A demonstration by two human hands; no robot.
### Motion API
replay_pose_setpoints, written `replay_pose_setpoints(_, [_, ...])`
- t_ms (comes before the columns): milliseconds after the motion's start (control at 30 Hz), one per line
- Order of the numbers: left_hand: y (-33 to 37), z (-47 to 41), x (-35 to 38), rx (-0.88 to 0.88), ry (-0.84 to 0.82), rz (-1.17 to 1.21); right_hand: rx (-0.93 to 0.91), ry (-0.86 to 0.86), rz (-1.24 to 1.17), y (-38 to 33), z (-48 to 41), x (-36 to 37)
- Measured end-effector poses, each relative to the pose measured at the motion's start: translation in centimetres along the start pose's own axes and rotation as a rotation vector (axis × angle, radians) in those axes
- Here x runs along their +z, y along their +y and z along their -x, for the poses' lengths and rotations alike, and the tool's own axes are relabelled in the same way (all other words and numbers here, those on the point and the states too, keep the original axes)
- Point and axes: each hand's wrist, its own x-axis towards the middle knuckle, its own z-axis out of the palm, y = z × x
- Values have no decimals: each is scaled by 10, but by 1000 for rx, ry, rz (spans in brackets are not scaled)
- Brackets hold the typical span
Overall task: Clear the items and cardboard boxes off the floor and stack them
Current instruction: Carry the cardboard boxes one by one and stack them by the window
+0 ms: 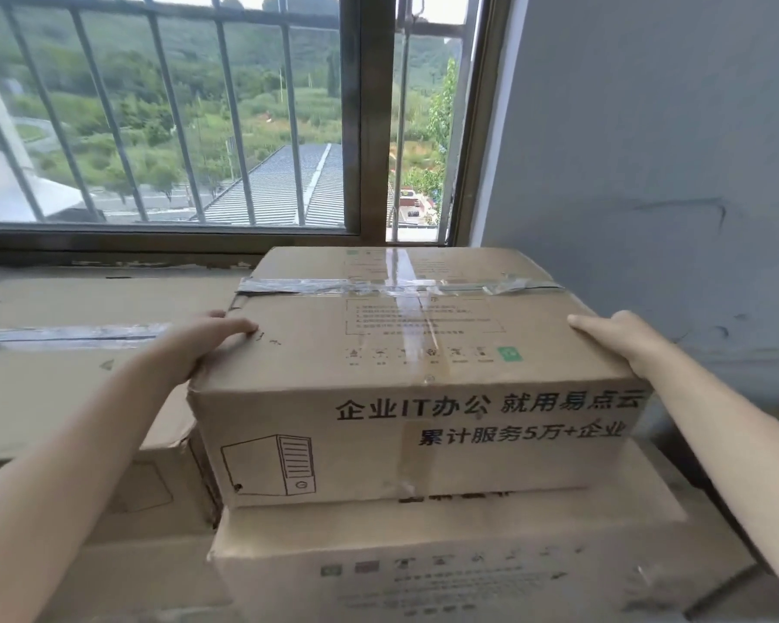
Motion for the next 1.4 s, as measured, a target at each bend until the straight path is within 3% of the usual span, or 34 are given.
replay_pose_setpoints(267, [12,-13,-10,32,65,-348,-16,92,91,-12,-7,28])
replay_pose_setpoints(367, [17,-8,2,142,312,-686,-51,307,98,-9,2,27])
replay_pose_setpoints(467, [23,16,33,414,374,-612,-153,557,-181,-5,20,26])
replay_pose_setpoints(567, [23,45,75,626,266,-423,-255,645,-282,12,44,32])
replay_pose_setpoints(733, [32,71,144,837,10,-283,-304,596,-202,71,85,34])
replay_pose_setpoints(1000, [54,130,285,1039,-378,-272,-9,674,-145,206,157,-21])
replay_pose_setpoints(1200, [41,197,418,845,-722,-270,308,785,-205,325,227,-72])
replay_pose_setpoints(1400, [-31,285,535,622,-981,-382,666,978,-230,445,319,-94])
